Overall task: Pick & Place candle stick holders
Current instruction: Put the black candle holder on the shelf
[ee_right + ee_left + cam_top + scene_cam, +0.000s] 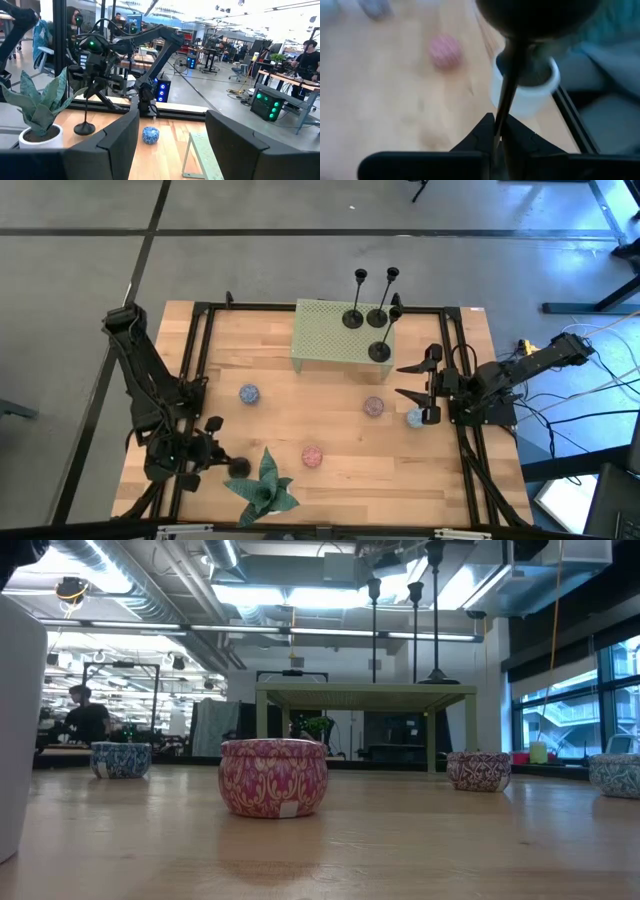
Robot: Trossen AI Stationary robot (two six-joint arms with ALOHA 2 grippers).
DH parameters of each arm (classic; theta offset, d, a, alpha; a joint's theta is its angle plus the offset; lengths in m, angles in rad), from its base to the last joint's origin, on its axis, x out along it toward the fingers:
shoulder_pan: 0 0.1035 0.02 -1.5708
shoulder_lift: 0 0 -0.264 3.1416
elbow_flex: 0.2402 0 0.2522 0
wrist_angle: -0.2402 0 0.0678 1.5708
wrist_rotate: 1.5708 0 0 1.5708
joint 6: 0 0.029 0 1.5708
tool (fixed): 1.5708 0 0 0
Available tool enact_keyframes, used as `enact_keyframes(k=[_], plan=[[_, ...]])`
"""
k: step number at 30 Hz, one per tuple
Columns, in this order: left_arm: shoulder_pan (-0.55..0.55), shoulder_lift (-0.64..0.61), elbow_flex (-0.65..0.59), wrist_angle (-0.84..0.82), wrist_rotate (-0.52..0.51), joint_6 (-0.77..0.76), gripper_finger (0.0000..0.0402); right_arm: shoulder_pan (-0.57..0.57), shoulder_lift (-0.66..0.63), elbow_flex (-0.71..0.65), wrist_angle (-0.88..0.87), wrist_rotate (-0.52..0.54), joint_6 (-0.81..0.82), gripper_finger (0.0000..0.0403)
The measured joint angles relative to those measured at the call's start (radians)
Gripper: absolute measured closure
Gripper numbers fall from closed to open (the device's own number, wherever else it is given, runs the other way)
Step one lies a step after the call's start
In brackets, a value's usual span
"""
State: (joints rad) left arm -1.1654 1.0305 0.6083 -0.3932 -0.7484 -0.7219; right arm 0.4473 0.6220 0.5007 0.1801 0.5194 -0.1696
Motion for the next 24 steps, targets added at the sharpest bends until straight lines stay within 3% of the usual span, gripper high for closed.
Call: enact_keyframes(k=[7, 11, 16, 21, 24], plan=[[0.095, -0.075, 0.135, -0.003, -0.044, 0.163, 0.0387, 0.0, 0.0, 0.0, 0.082, 0.001, -0.003, 0.0171], [0.173, -0.112, 0.228, -0.007, -0.046, 0.377, 0.0384, 0.0, 0.0, 0.0, 0.082, 0.004, -0.002, 0.0171], [0.306, -0.123, 0.315, -0.002, -0.133, 0.654, 0.0382, 0.0, 0.0, 0.0, 0.077, 0.004, 0.004, 0.0171], [0.495, -0.122, 0.326, 0.162, -0.142, 0.835, 0.0381, 0.0, 0.0, 0.0, 0.067, 0.004, 0.002, 0.0171], [0.631, -0.114, 0.326, 0.28, -0.054, 0.897, 0.0381, 0.0, 0.0, 0.0, 0.067, 0.004, 0.001, 0.0171]])
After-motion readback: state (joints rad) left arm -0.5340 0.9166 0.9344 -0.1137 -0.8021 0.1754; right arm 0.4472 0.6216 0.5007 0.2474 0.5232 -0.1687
